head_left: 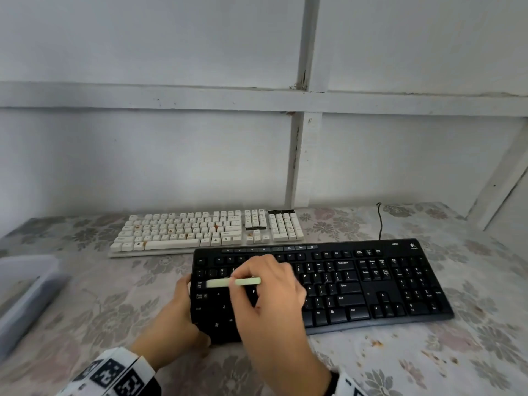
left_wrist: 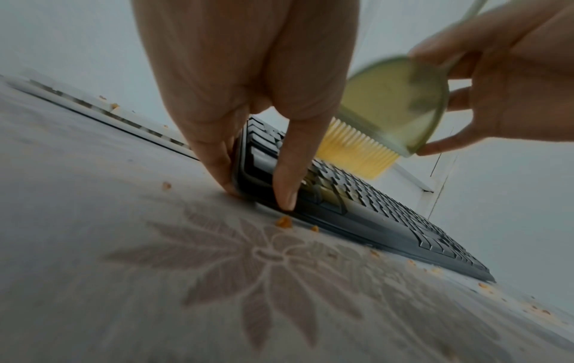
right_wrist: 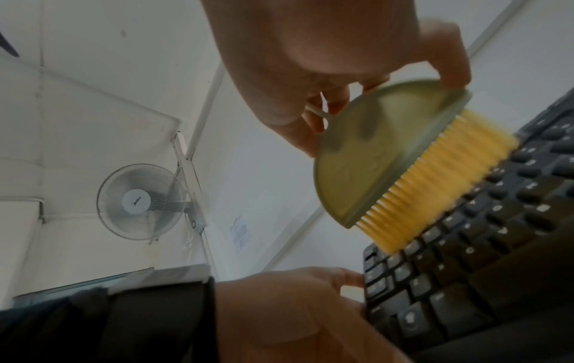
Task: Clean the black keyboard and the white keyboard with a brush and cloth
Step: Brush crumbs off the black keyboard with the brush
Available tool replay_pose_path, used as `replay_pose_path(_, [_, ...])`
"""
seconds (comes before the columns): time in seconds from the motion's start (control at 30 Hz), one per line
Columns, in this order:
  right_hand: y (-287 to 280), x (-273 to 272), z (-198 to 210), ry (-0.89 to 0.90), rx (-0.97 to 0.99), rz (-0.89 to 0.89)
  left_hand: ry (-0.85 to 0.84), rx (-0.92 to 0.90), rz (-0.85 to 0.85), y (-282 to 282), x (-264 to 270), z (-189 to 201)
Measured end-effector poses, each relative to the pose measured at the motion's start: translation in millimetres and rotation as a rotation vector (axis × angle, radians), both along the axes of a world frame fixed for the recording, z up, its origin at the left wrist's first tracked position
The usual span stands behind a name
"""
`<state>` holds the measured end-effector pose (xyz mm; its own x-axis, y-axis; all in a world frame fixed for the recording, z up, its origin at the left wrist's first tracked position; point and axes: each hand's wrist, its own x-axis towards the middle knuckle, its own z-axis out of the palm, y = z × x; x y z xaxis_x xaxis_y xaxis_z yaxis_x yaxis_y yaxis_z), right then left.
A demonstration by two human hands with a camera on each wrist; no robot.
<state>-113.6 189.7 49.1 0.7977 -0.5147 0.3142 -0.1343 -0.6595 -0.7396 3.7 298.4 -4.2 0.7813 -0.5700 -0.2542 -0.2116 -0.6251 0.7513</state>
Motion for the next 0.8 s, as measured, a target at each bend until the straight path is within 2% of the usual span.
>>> replay_pose_path(0.1, [5.6, -1.4, -3.9, -0.002, 0.063, 0.092, -0.019, -0.02, 0.001, 0.7, 1.5, -2.8])
replay_pose_path(0.3, [-19.0, -14.8, -9.6, 0.012, -0.006, -0.044, 0.04, 0.011, -0.023, 1.3, 0.6, 1.1])
replay_pose_path(0.43, [-19.3, -22.5, -3.8, -0.084, 0.107, 0.031, 0.045, 0.013, -0.017, 2.3, 0.9, 0.0])
replay_pose_path(0.67, [-50.5, -35.1, -16.2, -0.142, 0.044, -0.078, 0.096, -0.027, -0.011, 1.3, 3.6, -2.0])
replay_pose_path(0.8, [-49.1, -38.4, -13.9, -0.178, 0.096, -0.021, 0.084, -0.025, -0.012, 1.7, 3.9, -2.8])
